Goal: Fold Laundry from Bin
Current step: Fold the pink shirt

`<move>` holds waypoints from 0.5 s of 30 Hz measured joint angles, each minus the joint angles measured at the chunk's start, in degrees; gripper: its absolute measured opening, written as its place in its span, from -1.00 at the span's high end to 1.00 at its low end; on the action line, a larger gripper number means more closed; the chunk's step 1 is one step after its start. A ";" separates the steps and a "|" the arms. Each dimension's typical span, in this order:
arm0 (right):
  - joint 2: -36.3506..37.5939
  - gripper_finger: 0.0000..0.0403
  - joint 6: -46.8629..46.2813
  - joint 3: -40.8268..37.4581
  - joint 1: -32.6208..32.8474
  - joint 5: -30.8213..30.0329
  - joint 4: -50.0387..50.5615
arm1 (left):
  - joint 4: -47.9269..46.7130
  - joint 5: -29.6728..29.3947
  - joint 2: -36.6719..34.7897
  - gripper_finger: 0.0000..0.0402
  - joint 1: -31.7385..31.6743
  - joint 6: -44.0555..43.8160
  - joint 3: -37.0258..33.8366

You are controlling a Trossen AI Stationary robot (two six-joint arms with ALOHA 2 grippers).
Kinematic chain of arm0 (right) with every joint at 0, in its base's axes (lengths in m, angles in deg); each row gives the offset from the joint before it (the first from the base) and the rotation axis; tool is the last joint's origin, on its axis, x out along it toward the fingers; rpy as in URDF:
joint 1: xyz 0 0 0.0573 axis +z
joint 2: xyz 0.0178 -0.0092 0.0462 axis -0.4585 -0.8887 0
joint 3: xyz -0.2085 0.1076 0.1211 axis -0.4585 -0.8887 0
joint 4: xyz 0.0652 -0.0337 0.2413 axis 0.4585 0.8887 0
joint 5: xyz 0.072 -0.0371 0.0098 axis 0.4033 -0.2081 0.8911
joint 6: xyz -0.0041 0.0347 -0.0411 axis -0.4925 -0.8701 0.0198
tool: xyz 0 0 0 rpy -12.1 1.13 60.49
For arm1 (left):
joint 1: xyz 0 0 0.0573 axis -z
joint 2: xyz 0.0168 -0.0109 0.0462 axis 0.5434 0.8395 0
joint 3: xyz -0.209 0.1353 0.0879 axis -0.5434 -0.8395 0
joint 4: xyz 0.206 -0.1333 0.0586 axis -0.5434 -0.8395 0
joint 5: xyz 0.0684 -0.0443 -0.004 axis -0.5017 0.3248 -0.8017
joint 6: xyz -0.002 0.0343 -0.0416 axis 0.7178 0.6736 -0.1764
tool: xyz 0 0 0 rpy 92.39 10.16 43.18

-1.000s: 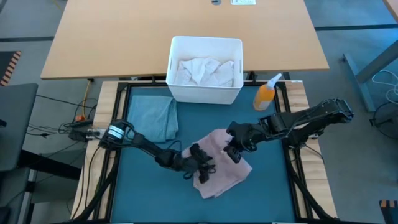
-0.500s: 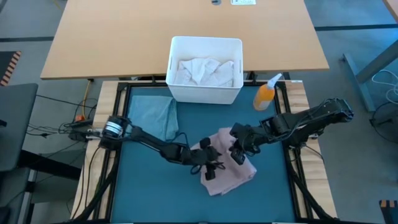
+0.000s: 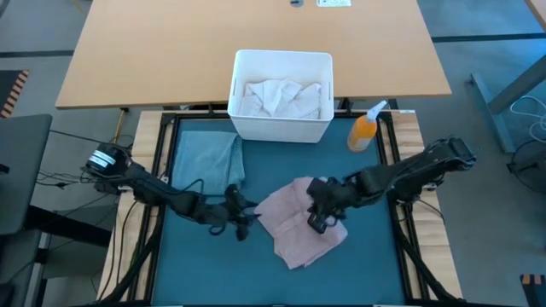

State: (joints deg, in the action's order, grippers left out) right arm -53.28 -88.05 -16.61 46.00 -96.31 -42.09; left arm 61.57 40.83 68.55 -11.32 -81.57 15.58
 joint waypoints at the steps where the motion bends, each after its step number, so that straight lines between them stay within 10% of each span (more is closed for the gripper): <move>1: -1.43 0.84 0.36 0.00 0.09 -0.04 -0.99 | 2.55 0.18 -0.49 0.17 0.22 -2.04 -2.27; 15: -26.05 0.83 6.52 17.56 0.47 2.71 -2.99 | 6.73 2.80 5.02 0.17 0.30 -6.34 -7.07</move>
State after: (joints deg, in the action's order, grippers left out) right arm -79.34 -81.53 0.95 46.47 -93.60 -45.08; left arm 68.30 43.62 73.57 -11.01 -87.92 8.51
